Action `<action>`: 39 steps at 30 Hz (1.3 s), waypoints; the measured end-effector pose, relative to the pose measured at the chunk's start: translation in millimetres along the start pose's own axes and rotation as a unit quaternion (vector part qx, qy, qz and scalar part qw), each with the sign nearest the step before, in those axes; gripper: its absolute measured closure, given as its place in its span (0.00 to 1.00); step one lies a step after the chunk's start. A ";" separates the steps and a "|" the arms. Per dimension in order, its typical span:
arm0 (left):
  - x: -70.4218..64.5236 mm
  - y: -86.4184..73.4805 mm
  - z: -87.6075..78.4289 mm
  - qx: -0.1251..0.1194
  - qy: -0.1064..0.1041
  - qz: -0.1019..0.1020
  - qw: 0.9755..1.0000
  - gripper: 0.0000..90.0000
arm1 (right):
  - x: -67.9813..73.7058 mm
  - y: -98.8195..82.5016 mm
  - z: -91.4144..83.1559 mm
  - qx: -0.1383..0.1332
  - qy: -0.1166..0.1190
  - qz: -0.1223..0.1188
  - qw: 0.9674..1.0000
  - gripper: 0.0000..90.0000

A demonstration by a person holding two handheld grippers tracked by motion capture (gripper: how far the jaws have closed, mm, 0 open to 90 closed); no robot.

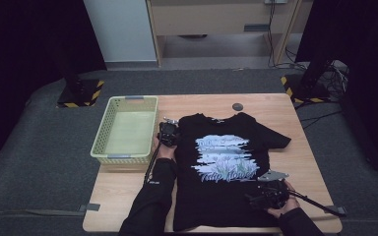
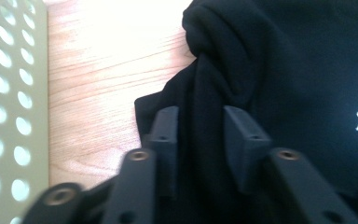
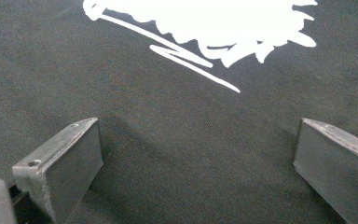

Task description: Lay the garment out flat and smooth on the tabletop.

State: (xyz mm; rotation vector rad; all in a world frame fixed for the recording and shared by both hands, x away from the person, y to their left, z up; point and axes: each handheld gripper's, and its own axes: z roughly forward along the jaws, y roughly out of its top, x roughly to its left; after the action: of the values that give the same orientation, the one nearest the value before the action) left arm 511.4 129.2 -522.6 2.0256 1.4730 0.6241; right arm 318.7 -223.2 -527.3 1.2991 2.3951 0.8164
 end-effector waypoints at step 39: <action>-85.5 11.0 -37.7 -0.078 -0.186 0.036 0.979 0.56 | 0.0 -0.1 -0.5 0.002 0.002 -0.003 1.000 0.02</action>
State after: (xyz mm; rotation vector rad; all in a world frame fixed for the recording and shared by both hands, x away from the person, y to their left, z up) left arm 469.6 50.9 -491.5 1.9512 1.1026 0.3507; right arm 318.4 -223.4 -526.9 1.2921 2.4048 0.8132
